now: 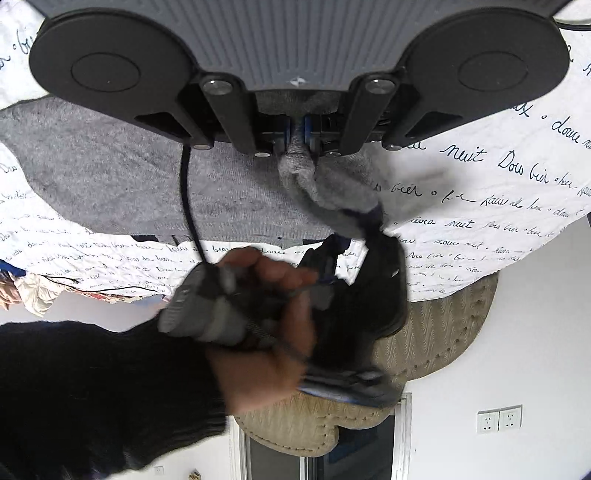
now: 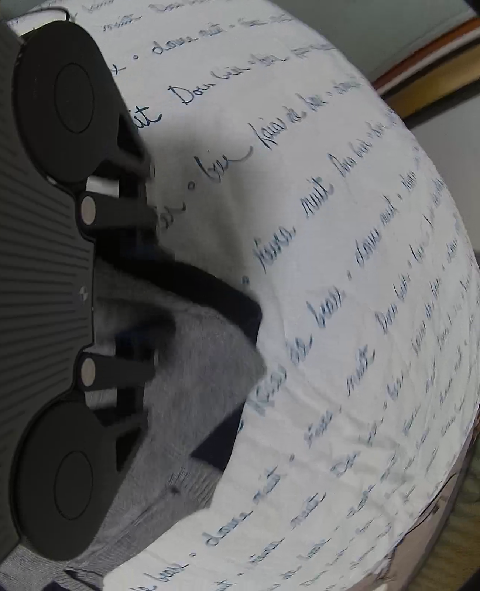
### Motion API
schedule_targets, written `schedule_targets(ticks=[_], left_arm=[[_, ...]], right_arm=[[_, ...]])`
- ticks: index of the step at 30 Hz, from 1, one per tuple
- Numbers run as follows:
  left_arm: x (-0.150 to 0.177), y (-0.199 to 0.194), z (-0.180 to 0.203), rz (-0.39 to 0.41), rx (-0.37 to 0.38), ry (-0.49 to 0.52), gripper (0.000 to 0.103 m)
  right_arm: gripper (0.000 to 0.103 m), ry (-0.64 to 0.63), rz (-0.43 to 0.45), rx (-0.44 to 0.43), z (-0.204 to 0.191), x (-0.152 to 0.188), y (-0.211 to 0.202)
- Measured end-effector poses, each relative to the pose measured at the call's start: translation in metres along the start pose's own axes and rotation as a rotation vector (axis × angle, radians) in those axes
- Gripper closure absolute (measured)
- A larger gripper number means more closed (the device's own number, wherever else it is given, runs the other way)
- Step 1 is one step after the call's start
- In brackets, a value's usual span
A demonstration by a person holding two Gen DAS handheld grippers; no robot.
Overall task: Fold small clothes
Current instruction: 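Hold the sweater with the left gripper while the right gripper grasps the navy edge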
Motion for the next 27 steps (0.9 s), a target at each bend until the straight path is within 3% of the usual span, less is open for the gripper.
schedule_targets(ticks=[1, 8, 13, 22, 27], left_arm=[[-0.001, -0.001, 0.000, 0.003, 0.002, 0.001, 0.097], [-0.014, -0.014, 0.012, 0.037, 0.035, 0.010, 0.097], [-0.025, -0.030, 0.044, 0.066, 0.110, 0.044, 0.097], [-0.015, -0.056, 0.142, 0.064, 0.307, 0.196, 0.097], [0.011, -0.045, 0.191, -0.022, 0.352, 0.294, 0.097]], right_arm=[[0.086, -0.002, 0.013, -0.019, 0.002, 0.001, -0.005], [0.089, 0.134, 0.202, -0.232, 0.035, 0.017, -0.059], [0.089, 0.228, 0.337, -0.384, 0.074, 0.052, -0.112], [0.089, 0.400, 0.508, -0.382, 0.176, 0.165, -0.190], [0.088, 0.536, 0.541, -0.372, 0.223, 0.220, -0.186]])
Point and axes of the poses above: each gripper's, at about its wrist camera, not at the fingertips, and y roughly the way its jaws point, z to its right, x to its underside, the point moved 7 cm from there along y, roughly the way its jaws point, and after that the axes turned 12 degrees about -x, right-handed, at the moved point
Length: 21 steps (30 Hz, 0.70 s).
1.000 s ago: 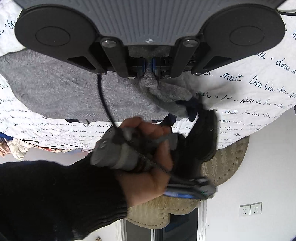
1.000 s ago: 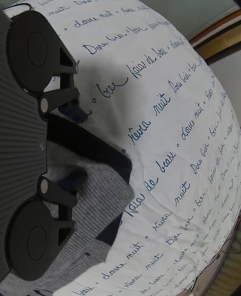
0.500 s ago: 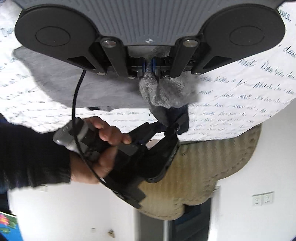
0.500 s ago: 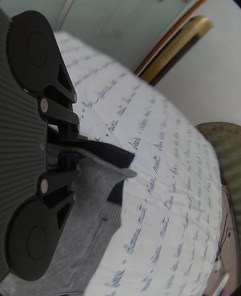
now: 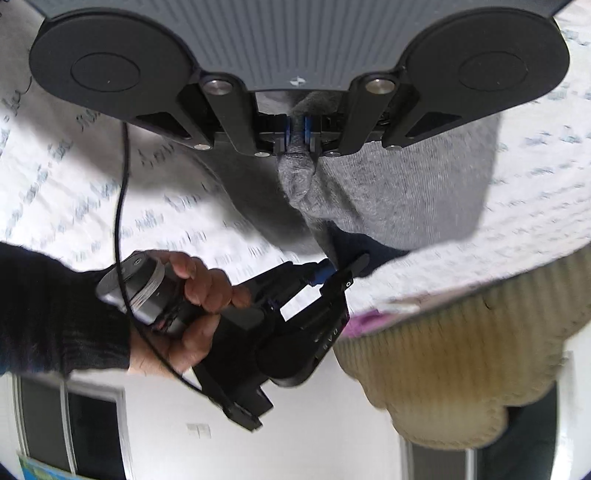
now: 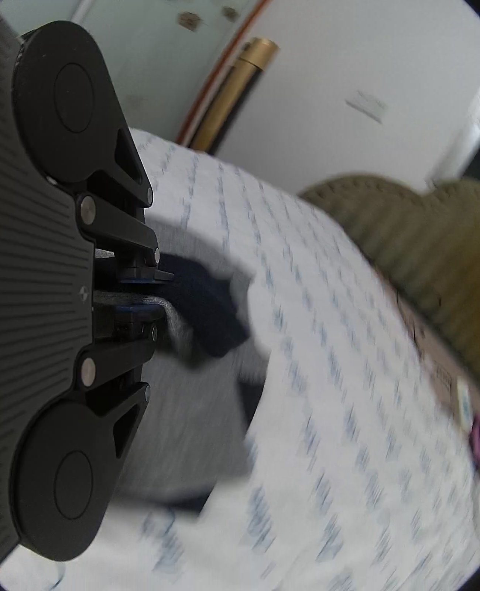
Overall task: Fold small clothes
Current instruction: 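Hold the sweater with the left gripper while the right gripper grasps the navy edge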
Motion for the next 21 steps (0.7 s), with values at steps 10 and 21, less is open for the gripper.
schedule_targets(ticks=[10, 21], left_arm=[[0.006, 0.005, 0.017, -0.049, -0.040, 0.046, 0.096], [-0.011, -0.004, 0.050, 0.053, -0.035, 0.194, 0.096]], right_arm=[[0.054, 0.228, 0.137, -0.150, 0.045, -0.012, -0.002], [0.094, -0.025, 0.096, -0.047, 0.020, -0.044, -0.008]])
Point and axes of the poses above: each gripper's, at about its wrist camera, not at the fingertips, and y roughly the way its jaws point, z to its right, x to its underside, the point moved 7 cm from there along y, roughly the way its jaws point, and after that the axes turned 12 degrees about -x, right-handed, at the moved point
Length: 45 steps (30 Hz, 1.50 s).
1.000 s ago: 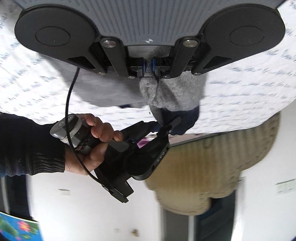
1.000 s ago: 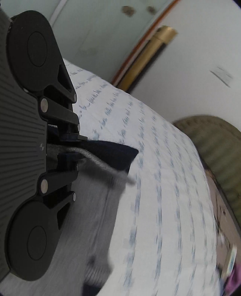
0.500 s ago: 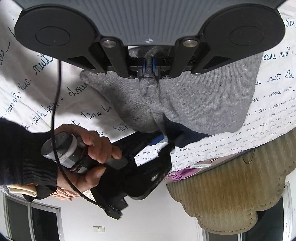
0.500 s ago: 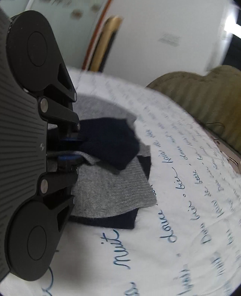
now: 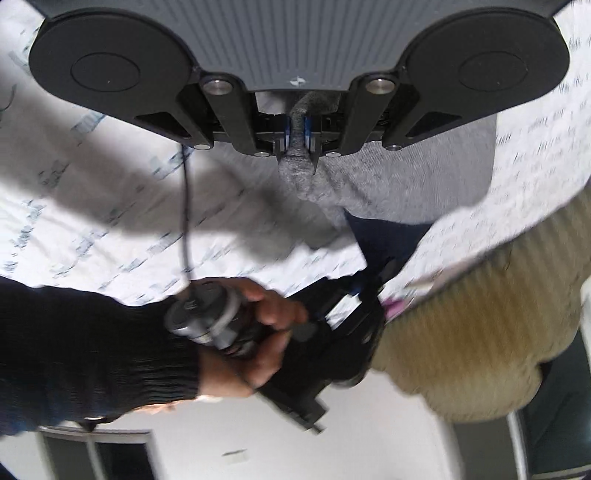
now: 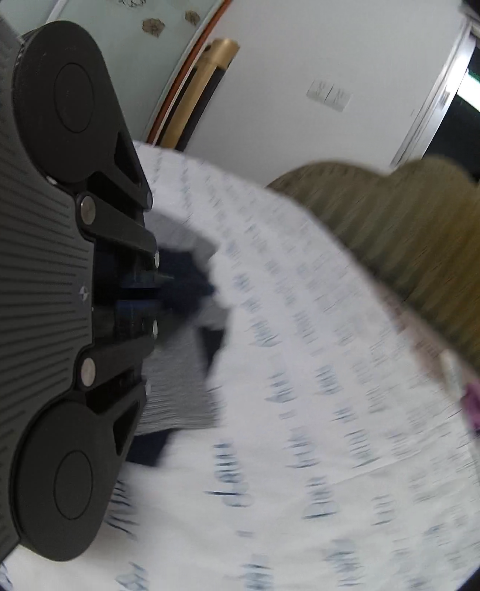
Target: Fold small clothes
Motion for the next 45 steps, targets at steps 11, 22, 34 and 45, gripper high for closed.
schedule_targets(ticks=[11, 22, 34, 45], left_arm=[[0.008, 0.021, 0.023, -0.037, 0.085, 0.033, 0.083], [0.010, -0.022, -0.107, 0.011, 0.129, -0.372, 0.018], [0.032, 0.022, -0.118, -0.161, 0.071, -0.444, 0.017], [0.043, 0.037, -0.132, -0.184, 0.128, -0.488, 0.005]], right_arm=[[0.068, 0.126, 0.043, 0.053, 0.052, 0.021, -0.011], [0.043, 0.045, 0.031, -0.005, 0.000, 0.049, -0.045], [0.087, -0.100, -0.041, 0.178, 0.006, 0.050, 0.011], [0.064, -0.052, 0.077, 0.160, 0.013, 0.054, -0.026]])
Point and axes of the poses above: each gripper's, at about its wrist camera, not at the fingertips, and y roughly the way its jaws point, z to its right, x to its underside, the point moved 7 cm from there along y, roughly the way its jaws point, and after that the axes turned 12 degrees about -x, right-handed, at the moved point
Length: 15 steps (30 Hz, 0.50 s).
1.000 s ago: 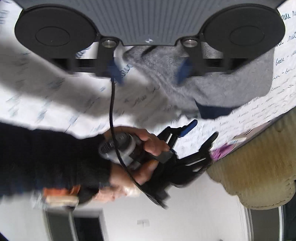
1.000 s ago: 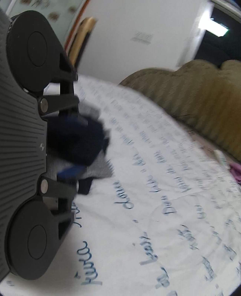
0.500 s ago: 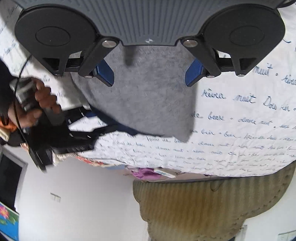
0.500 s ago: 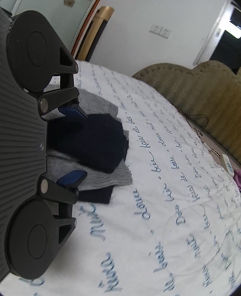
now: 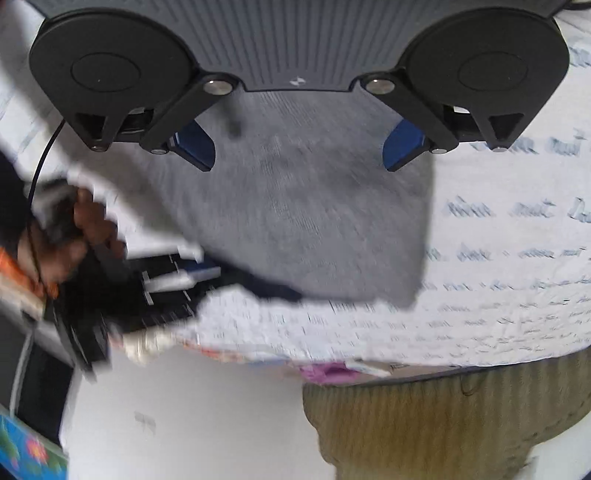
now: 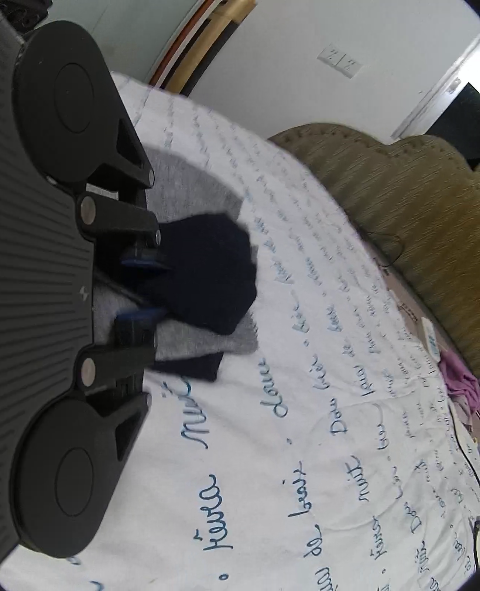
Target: Fold small clothes
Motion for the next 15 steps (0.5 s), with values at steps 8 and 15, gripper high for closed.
schedule_targets(ticks=[8, 15], left_arm=[[-0.072, 0.066, -0.097, -0.112, -0.024, -0.387, 0.005], [-0.087, 0.151, -0.080, -0.268, 0.049, -0.371, 0.045]], right_arm=[[0.020, 0.070, 0.077, 0.089, 0.029, -0.024, -0.004], [0.049, 0.025, -0.013, 0.016, 0.023, -0.022, 0.042]])
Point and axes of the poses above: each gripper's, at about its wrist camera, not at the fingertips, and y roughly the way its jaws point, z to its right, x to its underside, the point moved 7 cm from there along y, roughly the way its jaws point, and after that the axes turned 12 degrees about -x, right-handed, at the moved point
